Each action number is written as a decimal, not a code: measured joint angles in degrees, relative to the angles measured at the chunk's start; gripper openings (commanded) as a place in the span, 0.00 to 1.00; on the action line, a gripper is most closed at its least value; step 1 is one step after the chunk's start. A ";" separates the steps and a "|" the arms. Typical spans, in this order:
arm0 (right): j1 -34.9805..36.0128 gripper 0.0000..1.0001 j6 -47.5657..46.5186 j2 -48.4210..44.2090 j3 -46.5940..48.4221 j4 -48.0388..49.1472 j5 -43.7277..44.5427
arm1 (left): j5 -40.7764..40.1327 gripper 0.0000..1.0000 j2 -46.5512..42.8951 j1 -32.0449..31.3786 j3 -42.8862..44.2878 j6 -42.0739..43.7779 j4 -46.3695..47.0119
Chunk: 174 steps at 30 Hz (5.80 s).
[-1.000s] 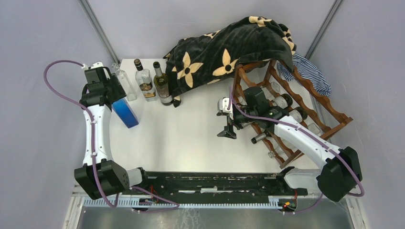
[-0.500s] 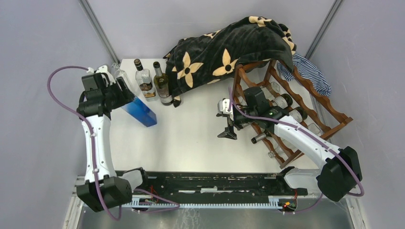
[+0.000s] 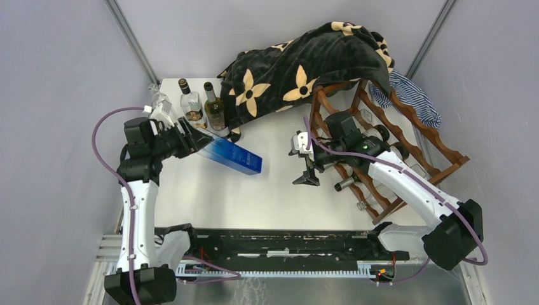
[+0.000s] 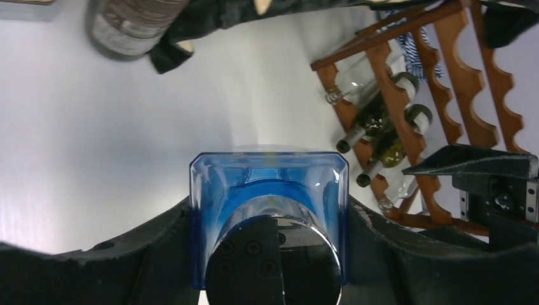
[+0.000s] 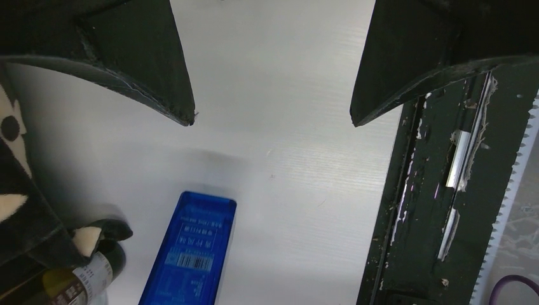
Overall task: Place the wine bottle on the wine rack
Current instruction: Pick up the wine bottle from the center of the board.
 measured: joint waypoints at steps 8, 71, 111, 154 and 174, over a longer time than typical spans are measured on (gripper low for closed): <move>0.00 0.98 2.97 0.00 1.79 0.76 0.55 | -4.94 0.02 -2.99 -16.35 -6.45 -9.46 13.27; -1.16 0.00 -5.92 2.71 -7.32 1.05 11.28 | -23.91 0.96 -4.09 -38.60 -3.78 -9.09 11.50; 0.42 0.00 -40.04 5.07 5.03 -15.32 10.34 | 16.22 0.69 5.62 -42.80 -26.14 -22.86 38.84; 0.46 0.98 -38.73 -0.22 17.53 -29.38 8.33 | 11.65 0.02 6.69 -44.59 -36.70 -35.95 53.68; -16.06 0.98 -0.72 -0.42 25.99 -7.65 6.95 | 9.49 0.02 15.50 -44.72 -27.71 -31.52 56.72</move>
